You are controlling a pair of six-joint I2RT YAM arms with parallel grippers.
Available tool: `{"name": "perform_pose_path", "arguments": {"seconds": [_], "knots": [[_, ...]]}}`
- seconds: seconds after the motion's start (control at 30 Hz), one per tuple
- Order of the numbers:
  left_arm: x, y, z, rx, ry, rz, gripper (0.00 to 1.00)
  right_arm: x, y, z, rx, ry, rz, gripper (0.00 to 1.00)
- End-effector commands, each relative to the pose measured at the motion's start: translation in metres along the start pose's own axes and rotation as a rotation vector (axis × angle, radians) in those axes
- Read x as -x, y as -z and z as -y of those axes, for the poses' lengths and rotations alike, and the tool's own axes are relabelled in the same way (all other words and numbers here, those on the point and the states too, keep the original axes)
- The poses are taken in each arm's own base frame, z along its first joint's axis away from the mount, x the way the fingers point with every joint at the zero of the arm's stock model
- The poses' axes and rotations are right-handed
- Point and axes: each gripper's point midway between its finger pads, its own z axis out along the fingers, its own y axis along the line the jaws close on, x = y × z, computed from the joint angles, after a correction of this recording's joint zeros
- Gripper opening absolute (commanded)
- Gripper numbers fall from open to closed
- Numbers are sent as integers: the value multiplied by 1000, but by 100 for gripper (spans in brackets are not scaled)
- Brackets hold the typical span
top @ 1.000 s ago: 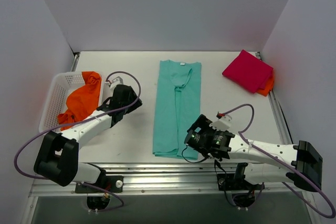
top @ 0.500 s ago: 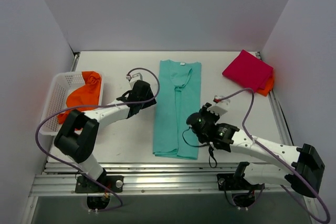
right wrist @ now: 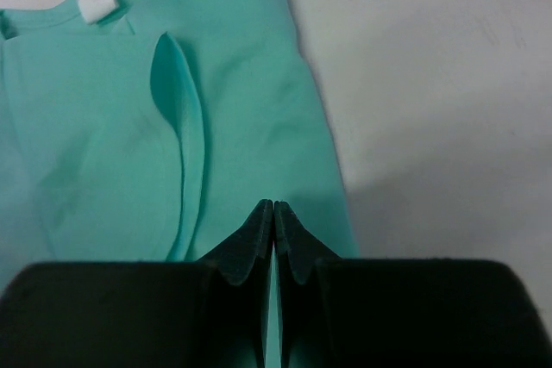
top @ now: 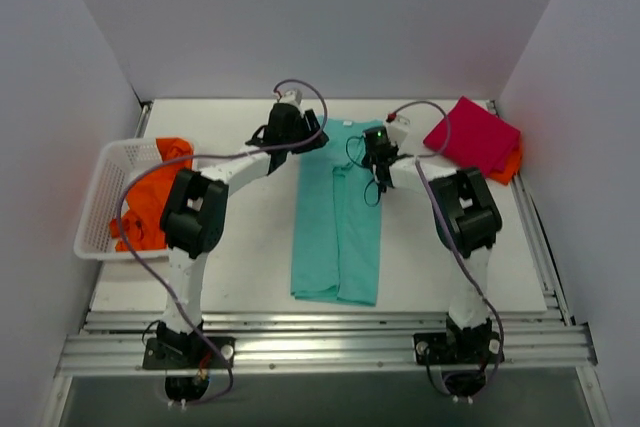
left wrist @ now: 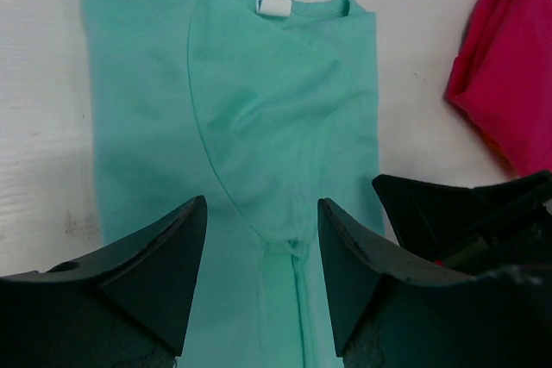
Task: Fold and stack the t-shirts
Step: Fold the tshirt
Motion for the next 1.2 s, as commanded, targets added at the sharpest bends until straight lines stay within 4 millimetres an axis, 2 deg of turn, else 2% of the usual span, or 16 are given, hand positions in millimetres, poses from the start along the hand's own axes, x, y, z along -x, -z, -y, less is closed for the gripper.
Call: {"name": "perform_pose_path", "arguments": {"seconds": [0.0,0.13,0.33,0.6,0.7,0.73,0.77,0.83,0.87,0.9,0.97,1.0,1.07,1.1,1.13,1.17], "knots": [[-14,-30,-11,-45,-6,-71,63,-1,-34,-29,69,41,-51,0],[-18,-42,-28,-51,37,-90,62,-10,-60,-42,83,57,-71,0],[-10,-37,-50,-57,71,-76,61,-20,-84,-57,106,62,-101,0],[7,-32,-73,-49,69,-52,61,-1,-75,-50,73,43,-48,0],[18,-36,-70,-75,62,-36,61,10,-67,-47,66,37,-15,0],[22,-37,-69,-79,57,-34,61,27,-57,-49,65,25,27,0],[39,-37,-58,-101,32,-9,61,36,-52,-54,85,14,59,3],[51,-35,-51,-112,8,-12,61,60,-34,-53,72,7,121,17],[62,-31,-45,-123,-2,4,61,70,-28,-52,64,10,145,33],[85,-21,-29,-152,-24,48,61,94,-10,-56,70,0,193,42],[104,-8,-15,-178,-69,76,62,121,10,-51,36,14,265,54],[130,9,3,-203,-93,126,62,152,36,-53,53,-13,329,57],[142,28,10,-185,-113,130,62,172,60,-46,55,-4,382,58],[157,50,19,-167,-119,148,62,193,88,-47,80,-21,421,58],[158,60,18,-140,-111,149,62,200,101,-45,89,-18,430,58],[157,72,17,-117,-101,145,62,190,108,-35,64,4,400,58]]}}
